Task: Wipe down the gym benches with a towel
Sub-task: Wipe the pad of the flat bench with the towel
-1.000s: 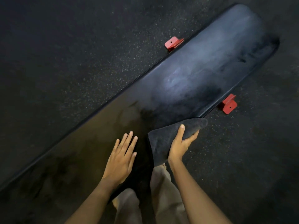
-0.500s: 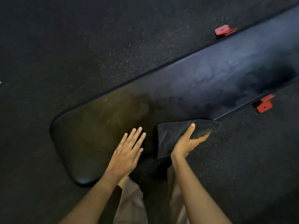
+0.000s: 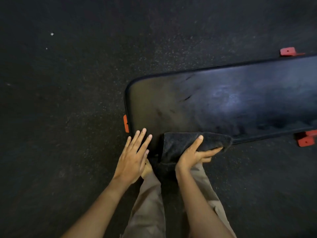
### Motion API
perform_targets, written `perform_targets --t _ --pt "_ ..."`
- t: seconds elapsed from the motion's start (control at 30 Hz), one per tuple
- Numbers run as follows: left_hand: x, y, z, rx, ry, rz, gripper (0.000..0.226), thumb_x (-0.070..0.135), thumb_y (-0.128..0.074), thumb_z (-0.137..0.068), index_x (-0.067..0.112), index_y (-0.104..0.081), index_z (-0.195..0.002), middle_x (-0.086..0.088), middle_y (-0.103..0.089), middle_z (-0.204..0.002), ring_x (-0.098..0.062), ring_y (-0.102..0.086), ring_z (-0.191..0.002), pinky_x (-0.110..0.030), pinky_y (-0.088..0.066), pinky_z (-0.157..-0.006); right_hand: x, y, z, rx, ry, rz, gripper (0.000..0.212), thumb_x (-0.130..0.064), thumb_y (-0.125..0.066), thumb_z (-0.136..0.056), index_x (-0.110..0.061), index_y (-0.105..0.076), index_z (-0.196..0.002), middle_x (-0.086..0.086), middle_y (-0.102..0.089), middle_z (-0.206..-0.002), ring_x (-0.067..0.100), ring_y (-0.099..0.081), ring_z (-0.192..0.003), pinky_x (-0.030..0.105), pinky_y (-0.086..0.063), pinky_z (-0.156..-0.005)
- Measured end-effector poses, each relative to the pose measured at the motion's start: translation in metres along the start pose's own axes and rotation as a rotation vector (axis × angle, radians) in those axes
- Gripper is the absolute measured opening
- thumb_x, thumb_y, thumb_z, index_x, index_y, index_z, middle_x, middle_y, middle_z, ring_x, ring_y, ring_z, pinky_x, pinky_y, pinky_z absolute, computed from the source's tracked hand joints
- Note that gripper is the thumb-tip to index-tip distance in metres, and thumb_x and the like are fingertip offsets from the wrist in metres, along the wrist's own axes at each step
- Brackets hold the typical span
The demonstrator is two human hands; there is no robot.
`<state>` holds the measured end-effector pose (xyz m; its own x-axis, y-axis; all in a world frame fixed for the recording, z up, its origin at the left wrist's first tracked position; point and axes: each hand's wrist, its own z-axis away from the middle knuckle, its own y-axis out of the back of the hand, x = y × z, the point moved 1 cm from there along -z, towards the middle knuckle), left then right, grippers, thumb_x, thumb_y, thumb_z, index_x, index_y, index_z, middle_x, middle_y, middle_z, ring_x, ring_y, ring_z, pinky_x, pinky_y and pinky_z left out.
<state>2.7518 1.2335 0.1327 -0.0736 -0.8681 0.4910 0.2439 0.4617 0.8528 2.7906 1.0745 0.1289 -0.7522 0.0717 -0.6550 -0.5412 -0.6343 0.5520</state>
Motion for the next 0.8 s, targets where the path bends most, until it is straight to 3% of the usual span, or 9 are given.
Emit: perform_targets --t 0.1,0.17,0.23,0.33,0.43,0.5,0.6,0.67,0.8 --pt "-0.002 -0.003 0.013 0.135 0.188 0.309 0.047 0.027 -0.030 -0.098 0.016 -0.030 -0.144 -0.001 -0.021 -0.153 -0.011 -0.014 -0.142 -0.019 -0.004 -0.116 0.015 -0.011 0.025 -0.027 0.141 0.053 0.085 -0.072 -0.042 -0.084 -0.038 -0.004 -0.152 0.017 0.004 -0.156 0.038 -0.016 -0.142 0.050 -0.028 -0.114" --pt "-0.001 0.000 0.018 0.250 0.364 0.584 0.044 0.031 -0.034 -0.097 0.021 -0.035 -0.140 0.006 -0.029 -0.150 -0.006 -0.024 -0.139 -0.015 -0.015 -0.113 0.027 -0.023 0.048 -0.085 0.282 0.168 0.083 -0.074 -0.038 -0.084 -0.035 -0.009 -0.152 0.020 0.008 -0.156 0.038 -0.006 -0.144 0.049 -0.021 -0.117" --pt "0.007 0.005 0.012 0.341 0.628 0.931 0.035 0.026 -0.043 -0.099 0.027 -0.041 -0.133 0.010 -0.043 -0.139 -0.009 -0.038 -0.134 -0.020 -0.029 -0.109 0.041 -0.024 0.054 -0.085 0.469 0.292 0.074 -0.064 -0.037 -0.090 -0.028 -0.020 -0.152 0.024 0.005 -0.156 0.044 -0.003 -0.143 0.055 -0.014 -0.117" --pt "0.005 0.014 -0.001 0.420 0.967 1.384 0.030 0.016 -0.037 -0.101 0.021 -0.049 -0.128 0.004 -0.056 -0.125 -0.015 -0.050 -0.122 -0.028 -0.038 -0.100 0.058 -0.023 0.055 -0.120 0.831 0.555 0.062 -0.060 -0.031 -0.097 -0.027 -0.024 -0.149 0.015 -0.001 -0.159 0.048 0.001 -0.142 0.068 -0.003 -0.110" --pt "-0.003 0.021 -0.011 0.418 1.034 1.349 0.037 0.028 -0.032 -0.102 0.012 -0.058 -0.124 -0.008 -0.062 -0.122 -0.017 -0.057 -0.110 -0.030 -0.043 -0.094 0.058 -0.014 0.053 -0.276 1.288 0.841 0.062 -0.059 -0.028 -0.097 -0.040 -0.009 -0.153 -0.002 0.008 -0.162 0.033 0.010 -0.147 0.060 0.011 -0.112" --pt "-0.008 0.022 -0.013 0.417 1.087 1.335 0.044 0.037 -0.033 -0.101 0.011 -0.062 -0.120 -0.006 -0.064 -0.116 -0.018 -0.058 -0.110 -0.030 -0.044 -0.093 0.045 -0.015 0.047 -0.348 1.513 0.960 0.064 -0.057 -0.033 -0.094 -0.041 -0.009 -0.152 -0.003 0.003 -0.163 0.031 0.004 -0.148 0.062 0.008 -0.113" --pt "-0.014 0.016 -0.019 0.377 1.107 1.370 0.065 0.062 -0.037 -0.088 0.014 -0.060 -0.126 -0.003 -0.060 -0.126 -0.018 -0.053 -0.120 -0.038 -0.038 -0.106 0.010 -0.033 0.043 -0.406 1.605 1.025 0.060 -0.059 -0.037 -0.092 -0.041 -0.026 -0.148 0.003 -0.018 -0.160 0.037 -0.010 -0.146 0.067 -0.005 -0.110" --pt "-0.008 0.014 -0.023 0.352 1.099 1.385 0.076 0.070 -0.039 -0.076 0.019 -0.057 -0.130 -0.004 -0.057 -0.133 -0.019 -0.050 -0.125 -0.044 -0.036 -0.108 -0.020 -0.059 0.042 -0.463 1.618 1.065 0.059 -0.061 -0.036 -0.091 -0.043 -0.031 -0.147 0.003 -0.021 -0.160 0.039 -0.010 -0.146 0.067 -0.004 -0.109" --pt "0.003 0.016 -0.028 0.421 1.112 1.408 0.046 0.045 -0.037 -0.099 0.018 -0.054 -0.132 0.002 -0.056 -0.129 -0.013 -0.049 -0.122 -0.037 -0.037 -0.108 -0.077 -0.110 0.034 -0.511 1.577 1.104 0.061 -0.065 -0.034 -0.091 -0.044 -0.029 -0.148 0.001 -0.013 -0.162 0.038 -0.004 -0.147 0.068 -0.001 -0.109"
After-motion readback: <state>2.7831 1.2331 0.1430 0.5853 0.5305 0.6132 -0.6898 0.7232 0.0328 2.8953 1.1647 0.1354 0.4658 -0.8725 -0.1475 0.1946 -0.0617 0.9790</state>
